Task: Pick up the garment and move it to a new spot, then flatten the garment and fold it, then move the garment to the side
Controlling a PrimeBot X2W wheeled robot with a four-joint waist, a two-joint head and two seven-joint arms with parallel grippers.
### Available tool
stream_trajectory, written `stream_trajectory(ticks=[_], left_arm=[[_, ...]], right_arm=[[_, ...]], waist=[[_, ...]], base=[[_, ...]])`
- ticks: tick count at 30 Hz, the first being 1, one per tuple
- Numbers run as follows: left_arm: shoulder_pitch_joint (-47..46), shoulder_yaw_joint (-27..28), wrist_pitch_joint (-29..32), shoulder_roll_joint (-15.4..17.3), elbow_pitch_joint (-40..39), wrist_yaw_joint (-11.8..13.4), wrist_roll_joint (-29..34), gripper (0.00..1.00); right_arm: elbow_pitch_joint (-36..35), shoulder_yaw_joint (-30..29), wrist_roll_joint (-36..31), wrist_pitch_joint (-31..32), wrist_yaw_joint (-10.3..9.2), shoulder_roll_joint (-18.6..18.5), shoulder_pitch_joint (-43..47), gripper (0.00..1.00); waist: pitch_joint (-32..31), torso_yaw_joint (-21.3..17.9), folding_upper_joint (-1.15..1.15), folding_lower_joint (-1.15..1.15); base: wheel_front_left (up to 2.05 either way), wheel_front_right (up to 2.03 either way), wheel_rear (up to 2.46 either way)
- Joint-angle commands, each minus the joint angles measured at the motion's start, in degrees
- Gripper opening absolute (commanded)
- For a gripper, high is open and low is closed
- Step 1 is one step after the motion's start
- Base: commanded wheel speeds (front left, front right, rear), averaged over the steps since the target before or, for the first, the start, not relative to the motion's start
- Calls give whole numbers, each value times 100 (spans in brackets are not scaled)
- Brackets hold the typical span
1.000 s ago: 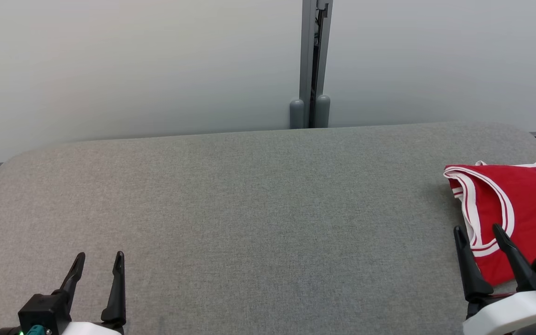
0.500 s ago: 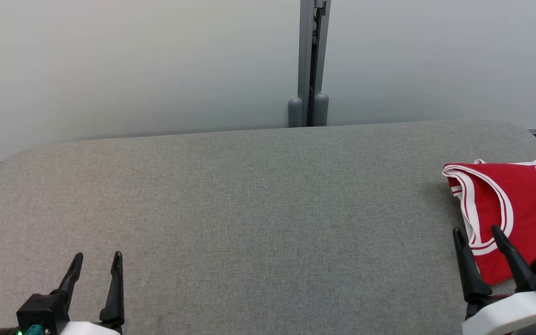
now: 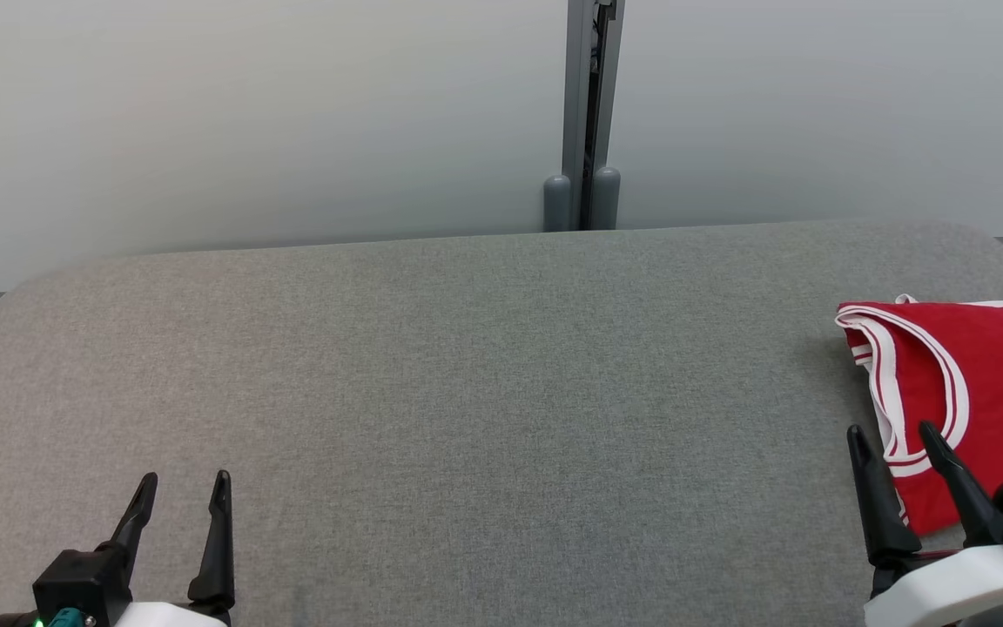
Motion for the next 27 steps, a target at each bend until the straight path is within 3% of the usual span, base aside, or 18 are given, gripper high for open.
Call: stream_trajectory(ticks=[1,2,3,6,27], left_arm=[[-23,1,-36,34,-7,36,-43,100],[-25,-1,-40,34,-11,38,-43,100],[0,-9,-16,0,-6,11,0,0],[31,-78,8,-120,131,14,-4,0],[-109,23,-120,-595,157,-519,-1640,0]], right_arm=[[-45,-26,34,8,1,-8,61,100],[-51,-30,36,15,1,-7,65,100],[-22,-2,3,8,0,2,0,0],[150,18,7,17,0,58,34,0],[841,-805,1972,889,0,-70,-489,0]], waist=[[8,7,-1,0],[15,11,-1,0],[16,12,-1,0],[19,12,-1,0],[51,13,-1,0]], base=[[0,0,0],[0,0,0],[0,0,0],[0,0,0],[0,0,0]])
